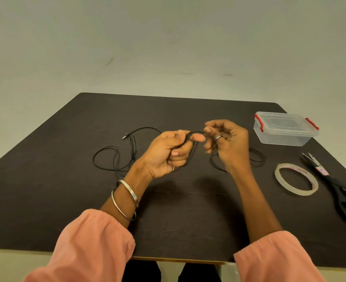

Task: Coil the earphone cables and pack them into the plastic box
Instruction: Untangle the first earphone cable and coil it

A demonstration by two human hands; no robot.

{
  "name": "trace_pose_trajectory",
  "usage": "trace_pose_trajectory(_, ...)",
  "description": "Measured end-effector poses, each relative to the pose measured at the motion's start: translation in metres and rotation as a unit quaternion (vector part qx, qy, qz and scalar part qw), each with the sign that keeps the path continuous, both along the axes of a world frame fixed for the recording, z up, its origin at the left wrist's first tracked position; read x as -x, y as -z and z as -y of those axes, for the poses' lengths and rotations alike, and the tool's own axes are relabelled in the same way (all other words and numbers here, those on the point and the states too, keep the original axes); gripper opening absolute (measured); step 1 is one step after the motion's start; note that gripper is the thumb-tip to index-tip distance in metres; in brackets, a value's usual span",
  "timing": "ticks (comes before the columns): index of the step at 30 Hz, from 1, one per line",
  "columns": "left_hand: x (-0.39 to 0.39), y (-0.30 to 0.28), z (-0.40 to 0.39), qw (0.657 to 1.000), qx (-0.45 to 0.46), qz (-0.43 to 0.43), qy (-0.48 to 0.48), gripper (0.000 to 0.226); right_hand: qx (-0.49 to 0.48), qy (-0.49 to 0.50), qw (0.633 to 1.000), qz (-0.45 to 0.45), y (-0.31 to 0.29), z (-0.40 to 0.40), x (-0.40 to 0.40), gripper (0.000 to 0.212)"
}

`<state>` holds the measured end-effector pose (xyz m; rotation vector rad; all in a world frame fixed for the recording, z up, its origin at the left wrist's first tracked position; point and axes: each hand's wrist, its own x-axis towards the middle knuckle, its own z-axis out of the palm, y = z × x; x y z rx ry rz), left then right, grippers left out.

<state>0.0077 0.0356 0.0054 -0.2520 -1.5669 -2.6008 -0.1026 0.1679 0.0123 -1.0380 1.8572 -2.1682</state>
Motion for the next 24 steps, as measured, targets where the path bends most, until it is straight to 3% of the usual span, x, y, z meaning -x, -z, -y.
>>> trace_pose_trajectory(4,0.000,-0.006,0.010,0.989,-0.123,-0.045,-0.067,0.040,-0.111,-0.061,0.992,-0.003,0.012,0.010,-0.005,0.019)
trace_pose_trajectory(7,-0.001,-0.010,0.021,0.972,-0.175,-0.070,-0.138,0.042,-0.229,-0.078,0.960,-0.141,0.018,0.013,-0.009,0.015)
trace_pose_trajectory(9,-0.001,-0.009,0.025,0.962,-0.171,-0.063,-0.201,0.039,-0.333,-0.091,0.896,-0.280,0.022,0.016,-0.013,0.022)
trace_pose_trajectory(11,0.000,-0.008,0.025,0.953,-0.139,-0.029,-0.266,0.033,-0.389,-0.100,0.843,-0.359,0.023,0.017,-0.018,0.024)
trace_pose_trajectory(15,0.005,-0.003,0.024,0.937,-0.066,0.029,-0.343,0.025,-0.391,-0.081,0.800,-0.448,0.018,0.014,-0.023,0.023)
trace_pose_trajectory(19,0.009,0.004,0.021,0.919,0.080,0.040,-0.385,0.026,-0.323,-0.069,0.823,-0.462,0.017,0.011,-0.021,0.024)
trace_pose_trajectory(24,0.010,0.009,0.010,0.901,0.275,0.059,-0.332,0.024,-0.222,-0.029,0.894,-0.389,0.009,0.005,-0.017,0.021)
